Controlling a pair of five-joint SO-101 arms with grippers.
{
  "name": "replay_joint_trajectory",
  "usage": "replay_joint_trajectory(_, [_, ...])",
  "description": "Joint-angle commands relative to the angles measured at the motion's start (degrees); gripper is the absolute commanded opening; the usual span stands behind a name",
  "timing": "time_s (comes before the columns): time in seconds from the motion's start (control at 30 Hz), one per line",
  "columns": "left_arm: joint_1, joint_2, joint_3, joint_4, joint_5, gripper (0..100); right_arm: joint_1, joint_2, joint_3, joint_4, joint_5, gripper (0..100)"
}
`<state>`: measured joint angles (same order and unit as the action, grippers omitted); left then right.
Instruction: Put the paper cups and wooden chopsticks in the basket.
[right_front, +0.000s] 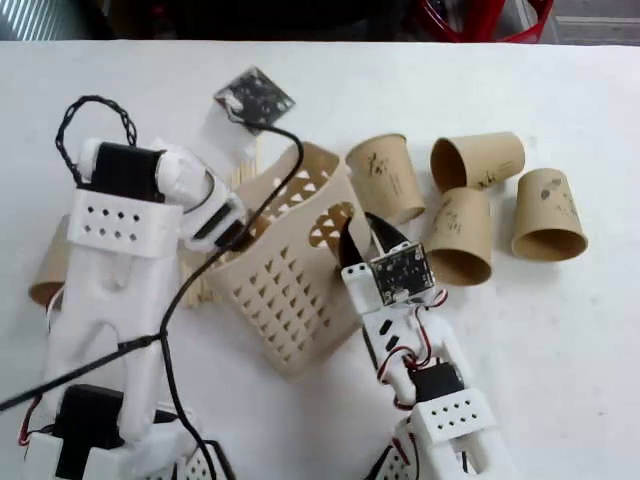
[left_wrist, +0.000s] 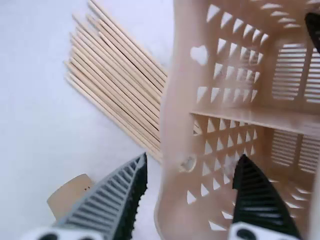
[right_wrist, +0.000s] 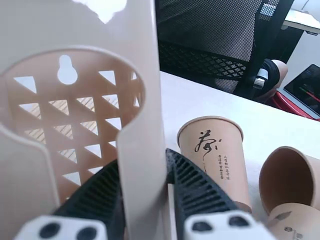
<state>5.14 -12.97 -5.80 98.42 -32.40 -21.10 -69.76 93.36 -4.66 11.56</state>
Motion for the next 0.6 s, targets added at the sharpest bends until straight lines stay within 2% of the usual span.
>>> replay_joint_trajectory(0.0, [0.66,0.13,5.71,-4.22,-8.44,28,-0.31,-0.75,-1.14,-1.98,-0.62,1.8])
replay_joint_trajectory(0.07, [0.66,0.13,8.70,-5.89,-10.81,26,-0.31,-0.75,-1.14,-1.98,-0.70,1.8])
replay_joint_trajectory(0.17, [0.75,0.13,12.04,-8.70,-13.10,15,-0.22,-0.75,-1.14,-1.98,-0.70,1.8])
replay_joint_trajectory(0.27, [0.84,0.13,13.10,-10.73,-13.01,6,-0.13,-0.75,-1.14,-1.98,-0.70,2.0])
replay_joint_trajectory(0.37, [2.42,-0.04,12.84,-10.81,-12.92,2,-0.04,-0.75,-1.14,-1.89,-0.70,2.1])
replay_joint_trajectory(0.47, [5.49,-0.31,12.75,-10.73,-9.58,2,0.13,-0.75,-0.88,-1.54,-0.35,2.2])
replay_joint_trajectory(0.57, [8.04,0.22,11.78,-10.73,-2.64,2,1.01,-0.66,-0.88,0.84,-0.18,2.6])
